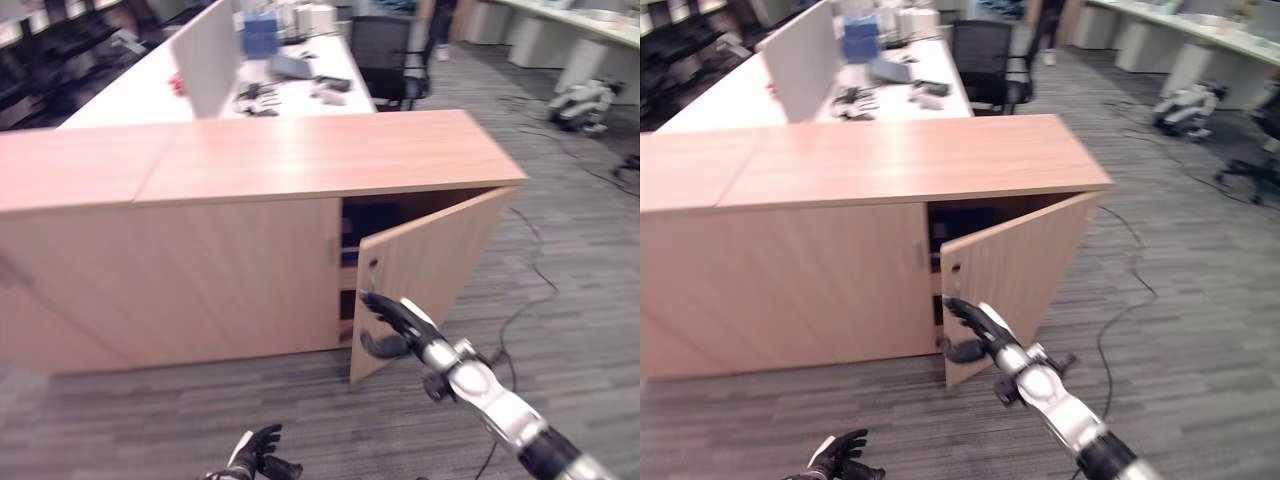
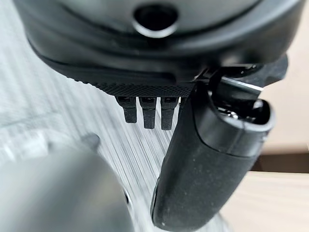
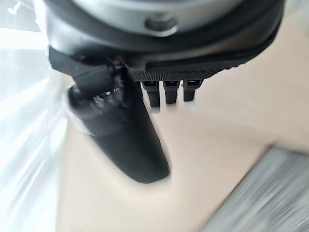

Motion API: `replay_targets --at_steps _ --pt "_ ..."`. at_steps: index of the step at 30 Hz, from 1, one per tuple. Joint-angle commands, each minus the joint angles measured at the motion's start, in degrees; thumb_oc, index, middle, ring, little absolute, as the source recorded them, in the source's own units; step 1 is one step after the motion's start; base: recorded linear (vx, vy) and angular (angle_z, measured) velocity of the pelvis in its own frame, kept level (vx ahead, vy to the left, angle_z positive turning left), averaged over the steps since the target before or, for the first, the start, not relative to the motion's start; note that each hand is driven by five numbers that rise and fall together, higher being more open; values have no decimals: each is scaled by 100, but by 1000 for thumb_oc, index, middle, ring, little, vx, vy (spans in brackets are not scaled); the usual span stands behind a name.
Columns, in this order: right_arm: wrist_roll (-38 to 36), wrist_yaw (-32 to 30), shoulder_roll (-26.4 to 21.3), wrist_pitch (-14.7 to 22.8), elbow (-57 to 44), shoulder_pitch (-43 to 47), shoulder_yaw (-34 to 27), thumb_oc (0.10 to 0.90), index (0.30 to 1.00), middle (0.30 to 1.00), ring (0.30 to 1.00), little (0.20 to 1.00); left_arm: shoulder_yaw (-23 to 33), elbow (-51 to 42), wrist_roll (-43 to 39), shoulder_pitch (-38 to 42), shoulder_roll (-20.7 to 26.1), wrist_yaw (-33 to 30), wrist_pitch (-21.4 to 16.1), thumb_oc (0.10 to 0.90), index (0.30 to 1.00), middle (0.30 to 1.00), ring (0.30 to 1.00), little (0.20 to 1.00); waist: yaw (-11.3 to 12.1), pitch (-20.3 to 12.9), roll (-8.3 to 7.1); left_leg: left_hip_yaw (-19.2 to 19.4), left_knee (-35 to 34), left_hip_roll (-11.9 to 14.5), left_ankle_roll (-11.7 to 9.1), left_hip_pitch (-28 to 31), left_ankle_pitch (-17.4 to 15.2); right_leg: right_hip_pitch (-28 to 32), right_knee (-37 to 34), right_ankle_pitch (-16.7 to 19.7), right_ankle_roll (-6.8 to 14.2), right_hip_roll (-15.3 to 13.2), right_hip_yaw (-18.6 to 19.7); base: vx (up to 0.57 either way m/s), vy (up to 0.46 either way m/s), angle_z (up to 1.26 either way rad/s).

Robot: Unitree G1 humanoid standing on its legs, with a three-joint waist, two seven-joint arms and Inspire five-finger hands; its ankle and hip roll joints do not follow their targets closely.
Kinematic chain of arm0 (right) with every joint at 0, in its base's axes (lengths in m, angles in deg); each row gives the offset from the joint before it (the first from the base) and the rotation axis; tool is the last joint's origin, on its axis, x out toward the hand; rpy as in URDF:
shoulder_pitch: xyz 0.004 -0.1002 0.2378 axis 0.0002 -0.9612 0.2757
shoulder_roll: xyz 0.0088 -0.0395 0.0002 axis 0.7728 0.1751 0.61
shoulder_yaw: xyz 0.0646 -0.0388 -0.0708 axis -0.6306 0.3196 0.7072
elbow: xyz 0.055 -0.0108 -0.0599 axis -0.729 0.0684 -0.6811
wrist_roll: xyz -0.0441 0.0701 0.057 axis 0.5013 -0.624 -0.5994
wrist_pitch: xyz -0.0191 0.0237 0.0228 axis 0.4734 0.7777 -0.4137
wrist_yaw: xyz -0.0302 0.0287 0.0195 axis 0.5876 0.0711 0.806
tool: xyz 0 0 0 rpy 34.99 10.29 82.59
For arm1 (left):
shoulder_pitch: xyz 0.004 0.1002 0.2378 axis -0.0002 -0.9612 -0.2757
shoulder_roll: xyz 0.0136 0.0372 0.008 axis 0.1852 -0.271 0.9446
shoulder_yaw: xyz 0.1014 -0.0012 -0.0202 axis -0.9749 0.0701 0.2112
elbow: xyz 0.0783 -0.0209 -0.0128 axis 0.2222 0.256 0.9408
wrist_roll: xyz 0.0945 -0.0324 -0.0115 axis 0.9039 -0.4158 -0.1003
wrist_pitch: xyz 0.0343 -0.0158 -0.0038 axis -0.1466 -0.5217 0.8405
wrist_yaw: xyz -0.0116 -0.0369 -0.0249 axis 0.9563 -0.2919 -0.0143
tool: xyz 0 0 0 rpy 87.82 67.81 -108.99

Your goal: Put the empty folder in the office cabinet

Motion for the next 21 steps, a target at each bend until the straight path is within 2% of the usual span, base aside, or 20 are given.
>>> replay_targets --at_steps 1,2,4,5,6,7,8,9,11,12,13,15,18,21 --pt "-48 321 1531 1047 -700 1679 242 800 900 900 900 900 -42 -327 46 473 692 -233 -193 800 900 900 900 900 559 516 -215 -61 -102 -244 193 572 -164 394 1545 291 490 -488 322 22 113 112" --pt "-24 238 1638 1060 -668 1745 224 800 900 900 900 900 -12 -361 -21 511 710 -297 -191 800 900 900 900 900 591 552 -161 -113 -116 -236 224 572 -152 231 1822 408 516 -481 394 18 74 110" --pt "27 21 1676 1155 -713 1704 97 800 900 900 900 900 -2 -248 -92 689 719 -428 -166 800 900 900 900 900 557 633 -85 -394 -201 -283 255 676 -173 13 1924 114 499 -147 848 106 80 71" --pt "-38 -65 1525 1175 -806 1589 -27 800 900 900 900 900 -67 -224 -132 782 714 -446 -165 800 900 900 900 900 433 655 -23 -724 -338 -382 242 793 -158 -64 1551 -438 364 317 1398 138 70 110" --pt "-39 -65 1521 1174 -808 1591 -28 800 900 900 900 900 -68 -224 -132 786 712 -446 -165 800 900 900 900 900 436 644 -9 -726 -337 -362 237 774 -142 -69 1520 -408 351 340 1391 155 -1 112" --pt "-172 -119 1387 1183 -794 1435 -153 800 900 900 900 900 -92 -241 -165 802 705 -437 -181 800 900 900 900 900 342 654 -2 -951 -415 -476 227 809 -140 11 1028 -542 281 510 1686 69 -43 91" --pt "-186 -187 1231 1205 -732 1271 -250 800 900 900 900 900 -96 -271 -165 788 723 -437 -187 800 900 900 900 900 298 656 -14 -1049 -457 -547 228 801 -145 45 684 -556 201 522 1852 78 -55 104" --pt "-148 -202 1124 1204 -758 1010 -448 800 900 900 900 900 -105 -281 -125 742 703 -416 -190 800 900 900 900 900 231 642 0 -1182 -545 -611 219 845 -129 100 543 -507 205 554 1935 61 -24 129" --pt "-44 -222 855 1167 -697 325 -763 800 900 900 900 900 -25 -41 -15 722 600 -395 -190 800 900 900 900 900 94 530 -34 -1286 -644 -702 236 929 -140 234 320 -472 143 565 2009 88 -27 117" --pt "-40 -222 845 1163 -714 298 -769 800 900 900 900 900 -38 -33 -12 715 594 -398 -197 800 900 900 900 900 89 522 -29 -1299 -645 -705 237 935 -143 258 298 -468 144 563 1992 113 -66 72" --pt "69 -246 631 1148 -510 -338 -1062 800 900 900 900 900 54 9 24 599 510 -376 -181 800 900 900 900 900 27 419 -18 -1323 -703 -739 216 975 -154 408 63 -415 140 581 1895 95 -60 36" --pt "279 -333 519 1091 -80 -1145 -1438 800 900 900 900 900 136 -49 13 383 393 -329 -172 800 900 900 900 900 -68 350 23 -1336 -736 -749 188 1023 -160 550 -155 -337 149 585 1846 93 -59 18" --pt "580 -487 545 991 667 -2021 -1951 800 900 900 900 900 186 -163 74 132 313 -223 -161 800 900 900 900 900 -187 316 62 -1353 -778 -745 157 1089 -158 652 -337 -281 140 600 1844 44 -39 -10" --pt "588 -732 818 919 1603 -2496 -2381 800 900 900 900 900 218 -233 87 -56 255 -164 -137 800 900 900 900 900 -304 266 104 -1298 -780 -722 128 1171 -184 735 -506 -217 150 598 1861 44 -34 -13"
